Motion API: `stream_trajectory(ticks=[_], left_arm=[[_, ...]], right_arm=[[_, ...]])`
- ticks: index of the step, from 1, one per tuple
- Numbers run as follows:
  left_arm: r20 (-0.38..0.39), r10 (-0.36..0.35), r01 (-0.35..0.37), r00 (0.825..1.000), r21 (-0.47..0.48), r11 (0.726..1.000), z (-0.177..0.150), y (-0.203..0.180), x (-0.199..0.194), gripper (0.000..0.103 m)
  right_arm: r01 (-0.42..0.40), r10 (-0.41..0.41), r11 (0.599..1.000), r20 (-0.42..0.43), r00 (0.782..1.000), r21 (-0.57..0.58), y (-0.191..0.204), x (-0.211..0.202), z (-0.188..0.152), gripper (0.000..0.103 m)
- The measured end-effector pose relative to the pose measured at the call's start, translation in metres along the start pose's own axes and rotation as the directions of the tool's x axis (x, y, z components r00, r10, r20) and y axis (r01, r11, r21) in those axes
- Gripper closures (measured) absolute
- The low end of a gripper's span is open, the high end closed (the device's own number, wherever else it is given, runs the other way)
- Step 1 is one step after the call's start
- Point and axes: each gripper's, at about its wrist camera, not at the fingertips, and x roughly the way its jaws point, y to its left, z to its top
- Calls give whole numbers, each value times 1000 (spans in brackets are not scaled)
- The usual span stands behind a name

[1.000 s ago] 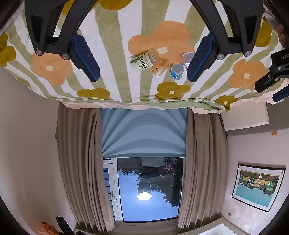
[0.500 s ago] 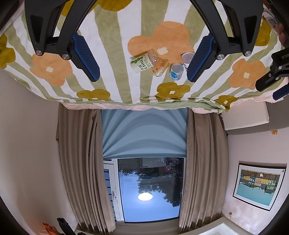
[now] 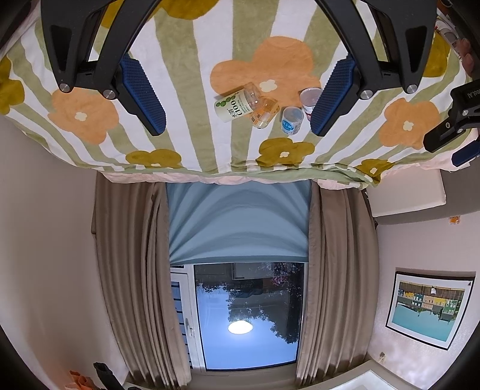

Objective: Flip cup upside down

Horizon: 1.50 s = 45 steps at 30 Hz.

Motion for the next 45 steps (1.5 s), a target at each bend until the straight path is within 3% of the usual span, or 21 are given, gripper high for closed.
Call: stream_trajectory(ticks=[45], left_arm=[[-3,0,0,1000,-5,1000,-3,-1,-2,0]], right_arm=[[-2,2,1000,-14,1000,4,7,3,-12,6]])
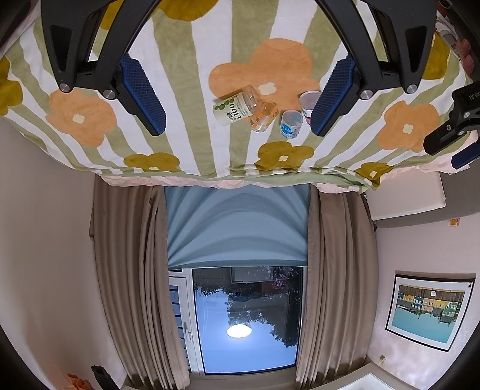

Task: Flip cup upside down
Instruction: 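Move the right tool toward the clear green-labelled cup lying on its side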

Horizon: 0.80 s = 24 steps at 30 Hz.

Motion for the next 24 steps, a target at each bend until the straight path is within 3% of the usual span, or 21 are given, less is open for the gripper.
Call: stream_trajectory(ticks=[13,18,21,23,24], left_arm=[[-54,13,-13,998,-6,1000,-10,-4,19,0],[-95,19,-20,995,-9,1000,-16,-1,34,0],[-114,30,-31,993,-6,1000,-18,2,42,0],[-126,40,-41,991,-8,999,-20,5,49,0],[-134,46,-47,990,-10,999,-22,6,52,0]], right_arm=[[-13,10,999,-58,998,-42,-17,25,4,6],[-67,45,985,-136,990,-161,-28,65,12,6],[-155,94,941,-208,974,-300,-31,102,15,7],[-232,125,876,-264,956,-422,-30,129,13,7],[-281,143,821,-298,944,-496,-28,144,10,7]])
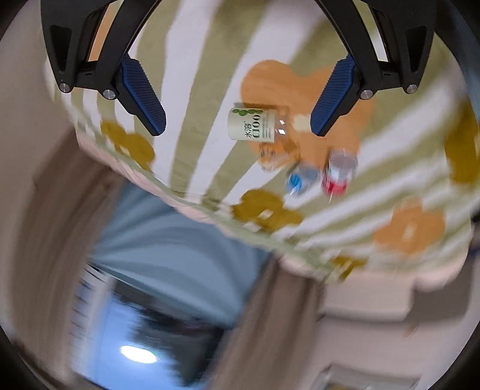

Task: Flip cup upside down
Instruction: 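Move the right tool toward the clear green-labelled cup lying on its side, then close the right tool around the body of the green-labelled cup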

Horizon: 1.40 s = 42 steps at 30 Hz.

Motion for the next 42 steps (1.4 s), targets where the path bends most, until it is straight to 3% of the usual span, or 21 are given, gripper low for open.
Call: stream_trajectory(ticks=[3,6,10,16,22,24,28,32,36,42], left_arm=[[-31,18,-18,999,-7,1000,-4,4,13,0],[-67,32,-33,997,-13,999,-8,8,24,0],[-102,51,-53,993,-12,999,-14,12,39,0],[-148,74,-73,986,11,997,-23,13,59,0],[-205,73,-75,976,-2,997,-32,17,82,0],[-215,73,-75,974,-2,997,-35,16,86,0],[-226,68,-71,972,-5,997,-39,16,92,0],[-232,66,-70,970,-7,998,-41,17,95,0],[-236,56,-63,970,-24,998,-42,20,92,0],[-214,46,-56,976,-40,998,-37,27,79,0]], right_arm=[[-88,74,971,-72,995,-221,2,38,-1,7],[-212,161,895,-160,974,-393,5,73,-4,7],[-322,188,771,-287,939,-549,15,120,-4,7],[-447,141,612,-467,873,-652,36,185,-13,7],[-536,132,481,-548,826,-693,53,210,-17,8],[-558,120,437,-570,813,-705,58,215,-19,16],[-622,78,360,-642,762,-695,69,229,-23,36],[-644,62,356,-670,739,-677,72,232,-22,36],[-652,70,394,-686,724,-648,70,226,-16,37],[-676,112,474,-723,681,-564,64,208,-2,37]])
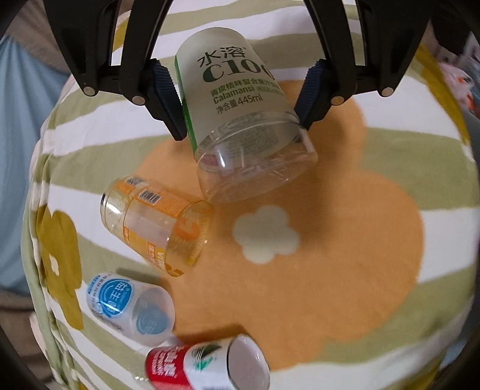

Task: Flip cup upside down
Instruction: 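Close the right tool around the body of the green-labelled cup, then lift the cup with the right tool and stand it upright on the blanket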

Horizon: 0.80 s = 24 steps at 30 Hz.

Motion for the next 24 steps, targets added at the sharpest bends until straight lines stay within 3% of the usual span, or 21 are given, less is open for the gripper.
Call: stream_trajectory(ticks=[3,6,9,12,16,19,24], left_arm=[[25,-13,14,1000,-8,1000,1,5,-13,0],[39,-30,30,999,-11,999,0,10,-26,0],[48,-55,56,997,-32,998,-3,18,-37,0],[57,-82,85,995,-58,995,-4,25,-47,0],[69,-104,110,992,-75,991,-7,34,-62,0],[36,-182,185,983,-101,978,-11,41,-66,0],[1,-179,179,984,-63,982,-19,38,-70,0]], right_arm=[[-99,91,979,52,995,178,-6,-23,-4,37],[-242,201,886,142,969,395,-11,-46,-9,37],[-349,281,742,207,937,572,-3,-58,-9,37],[-427,344,574,267,900,699,11,-55,-6,37],[-549,419,361,395,818,754,30,-42,5,37],[-565,422,280,429,799,776,39,-31,16,37],[-527,374,239,424,825,815,38,-15,16,37]])
